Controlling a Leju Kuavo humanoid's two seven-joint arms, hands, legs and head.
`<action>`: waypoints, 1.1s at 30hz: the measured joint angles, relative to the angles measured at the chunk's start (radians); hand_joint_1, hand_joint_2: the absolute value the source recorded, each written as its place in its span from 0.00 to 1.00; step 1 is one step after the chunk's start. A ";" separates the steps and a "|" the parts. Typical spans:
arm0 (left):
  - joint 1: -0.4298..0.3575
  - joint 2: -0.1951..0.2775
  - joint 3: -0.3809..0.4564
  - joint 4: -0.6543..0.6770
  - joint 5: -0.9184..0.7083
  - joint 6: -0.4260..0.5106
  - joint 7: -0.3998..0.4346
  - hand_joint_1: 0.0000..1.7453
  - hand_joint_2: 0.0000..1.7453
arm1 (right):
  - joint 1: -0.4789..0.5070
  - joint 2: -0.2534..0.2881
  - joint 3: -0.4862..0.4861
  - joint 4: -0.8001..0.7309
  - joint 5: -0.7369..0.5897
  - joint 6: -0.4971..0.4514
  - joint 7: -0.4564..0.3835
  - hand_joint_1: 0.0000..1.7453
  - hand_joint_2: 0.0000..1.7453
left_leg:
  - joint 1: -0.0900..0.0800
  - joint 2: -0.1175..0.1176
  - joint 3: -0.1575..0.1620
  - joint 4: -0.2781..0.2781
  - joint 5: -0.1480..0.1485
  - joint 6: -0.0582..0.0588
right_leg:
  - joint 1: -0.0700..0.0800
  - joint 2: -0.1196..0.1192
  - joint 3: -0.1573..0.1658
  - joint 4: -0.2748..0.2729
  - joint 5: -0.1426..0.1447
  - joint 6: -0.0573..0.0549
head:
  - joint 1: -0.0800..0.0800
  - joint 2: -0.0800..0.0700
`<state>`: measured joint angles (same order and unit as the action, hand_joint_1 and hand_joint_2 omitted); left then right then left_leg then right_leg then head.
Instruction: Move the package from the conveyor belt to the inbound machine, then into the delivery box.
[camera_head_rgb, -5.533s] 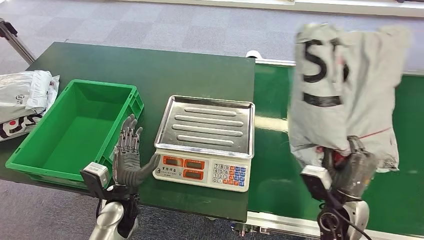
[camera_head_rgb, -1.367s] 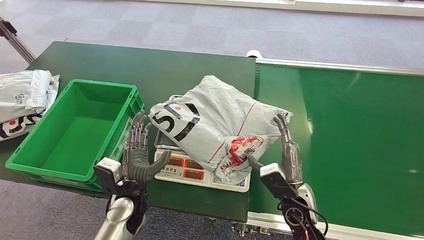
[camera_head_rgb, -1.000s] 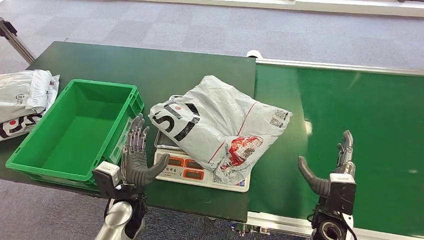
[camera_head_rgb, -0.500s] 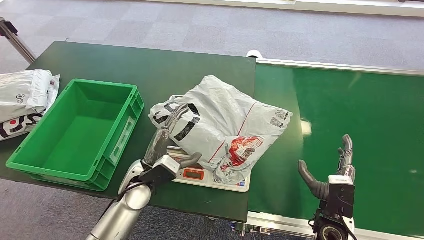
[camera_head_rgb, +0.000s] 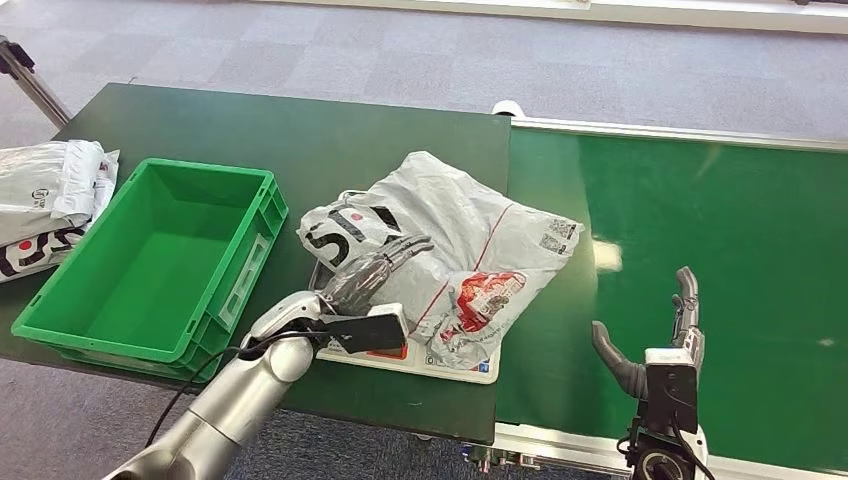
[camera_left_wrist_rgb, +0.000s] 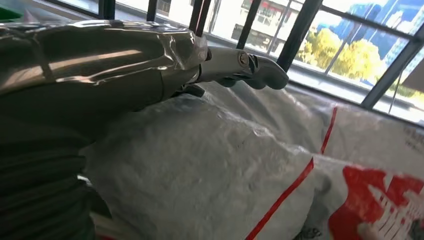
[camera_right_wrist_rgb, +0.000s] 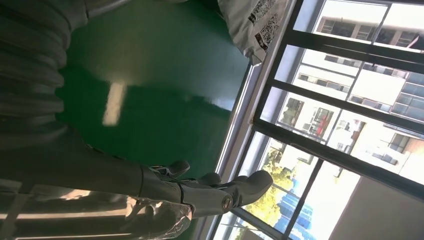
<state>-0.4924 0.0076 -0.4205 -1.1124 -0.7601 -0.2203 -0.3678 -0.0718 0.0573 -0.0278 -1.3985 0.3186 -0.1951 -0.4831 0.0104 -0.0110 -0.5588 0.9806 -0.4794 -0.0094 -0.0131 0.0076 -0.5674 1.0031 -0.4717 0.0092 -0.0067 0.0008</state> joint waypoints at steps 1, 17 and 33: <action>-0.017 0.004 -0.013 0.027 -0.007 -0.016 0.007 0.00 1.00 | 0.000 0.000 0.000 0.000 0.002 0.000 0.003 0.00 1.00 | 0.000 0.000 0.000 0.000 0.000 0.000 | 0.000 0.000 0.000 0.000 0.000 0.000 | 0.000 0.000; -0.069 0.040 -0.100 0.107 0.017 0.002 -0.015 0.99 1.00 | 0.012 0.001 -0.002 -0.015 0.013 0.001 0.016 0.00 1.00 | 0.000 0.000 0.000 0.000 0.000 0.000 | 0.000 0.000 0.000 0.000 0.000 0.000 | 0.000 0.000; -0.008 0.054 -0.086 -0.029 0.113 0.167 -0.239 1.00 1.00 | 0.040 0.015 -0.018 -0.052 0.020 0.010 0.013 0.00 1.00 | 0.000 0.000 0.000 0.000 0.000 0.000 | 0.000 0.000 0.000 0.000 0.000 0.000 | 0.000 0.000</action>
<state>-0.5002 0.0616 -0.5061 -1.1413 -0.6472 -0.0538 -0.6070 -0.0322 0.0724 -0.0460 -1.4505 0.3384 -0.1849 -0.4702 0.0104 -0.0110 -0.5592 0.9805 -0.4796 -0.0094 -0.0132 0.0077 -0.5678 1.0033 -0.4717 0.0094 -0.0068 0.0008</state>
